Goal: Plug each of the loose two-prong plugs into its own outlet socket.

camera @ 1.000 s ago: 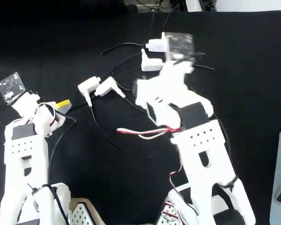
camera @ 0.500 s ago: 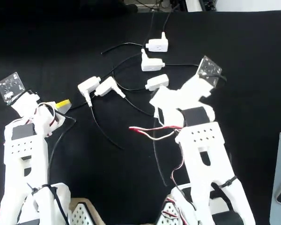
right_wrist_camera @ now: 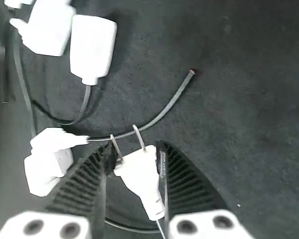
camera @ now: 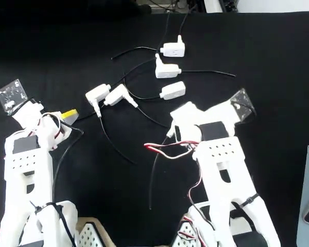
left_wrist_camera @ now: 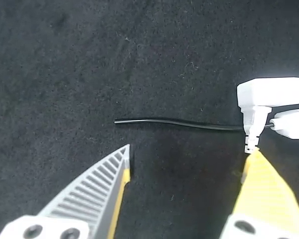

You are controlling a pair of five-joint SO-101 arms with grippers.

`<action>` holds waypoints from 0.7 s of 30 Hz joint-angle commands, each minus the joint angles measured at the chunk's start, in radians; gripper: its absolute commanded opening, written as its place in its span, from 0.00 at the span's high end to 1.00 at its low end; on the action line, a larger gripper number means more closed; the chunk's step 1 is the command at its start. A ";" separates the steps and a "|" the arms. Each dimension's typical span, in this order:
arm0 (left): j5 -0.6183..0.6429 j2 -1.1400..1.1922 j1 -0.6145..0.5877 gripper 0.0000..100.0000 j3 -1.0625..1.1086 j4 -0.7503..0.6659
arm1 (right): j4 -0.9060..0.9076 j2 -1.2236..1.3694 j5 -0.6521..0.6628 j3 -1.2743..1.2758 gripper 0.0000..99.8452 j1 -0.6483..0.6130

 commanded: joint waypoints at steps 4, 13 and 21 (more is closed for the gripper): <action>0.002 -0.026 -0.008 0.65 -0.008 -0.020 | 0.008 -0.031 -0.020 -0.012 0.97 0.015; 0.000 -0.026 -0.008 0.65 -0.008 -0.020 | 0.008 -0.031 0.161 -0.008 0.55 0.012; 0.000 -0.026 -0.008 0.65 -0.008 -0.020 | 0.081 -0.030 0.514 -0.005 0.49 0.015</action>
